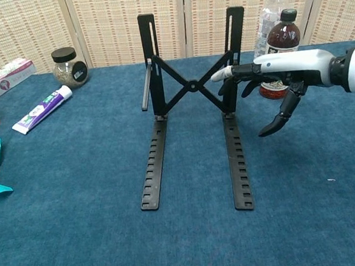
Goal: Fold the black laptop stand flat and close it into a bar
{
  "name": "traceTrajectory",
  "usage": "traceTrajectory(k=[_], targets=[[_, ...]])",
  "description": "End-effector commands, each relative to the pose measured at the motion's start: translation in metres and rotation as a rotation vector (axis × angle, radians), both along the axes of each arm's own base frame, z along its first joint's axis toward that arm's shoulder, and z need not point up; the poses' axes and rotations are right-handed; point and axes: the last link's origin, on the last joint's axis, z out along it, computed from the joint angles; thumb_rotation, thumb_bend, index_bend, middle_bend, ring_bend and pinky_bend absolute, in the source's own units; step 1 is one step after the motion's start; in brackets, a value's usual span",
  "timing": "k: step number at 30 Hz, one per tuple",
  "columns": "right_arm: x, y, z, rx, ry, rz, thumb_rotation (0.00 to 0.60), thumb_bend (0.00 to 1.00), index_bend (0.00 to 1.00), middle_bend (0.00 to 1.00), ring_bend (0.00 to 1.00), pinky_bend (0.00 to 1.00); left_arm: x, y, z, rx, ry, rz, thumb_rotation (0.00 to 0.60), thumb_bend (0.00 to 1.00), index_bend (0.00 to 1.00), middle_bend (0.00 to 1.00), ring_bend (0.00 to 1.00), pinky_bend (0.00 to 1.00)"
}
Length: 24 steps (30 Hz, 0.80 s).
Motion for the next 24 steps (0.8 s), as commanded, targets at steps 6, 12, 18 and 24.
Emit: traceTrajectory(k=[6, 12, 18, 24], targets=[[0.000, -0.011, -0.007, -0.003, -0.009, -0.035, 0.600, 0.02, 0.00, 0.16, 0.04, 0.17, -0.001, 0.000, 0.000, 0.001, 0.003, 0.004, 0.600, 0.11, 0.37, 0.33, 0.21, 0.19], [0.004, -0.017, -0.012, -0.004, -0.013, -0.039, 0.600, 0.02, 0.00, 0.16, 0.04, 0.17, -0.001, 0.000, 0.000, 0.003, 0.003, 0.006, 0.600, 0.11, 0.37, 0.33, 0.21, 0.19], [0.008, -0.020, -0.015, -0.001, -0.015, -0.036, 0.600, 0.02, 0.00, 0.16, 0.04, 0.17, -0.002, -0.001, 0.001, 0.005, 0.002, 0.008, 0.600, 0.11, 0.37, 0.33, 0.21, 0.19], [0.004, -0.022, -0.014, -0.012, -0.009, -0.054, 0.600, 0.02, 0.00, 0.16, 0.04, 0.17, -0.003, -0.001, 0.001, 0.005, 0.001, 0.009, 0.600, 0.11, 0.37, 0.33, 0.21, 0.19]])
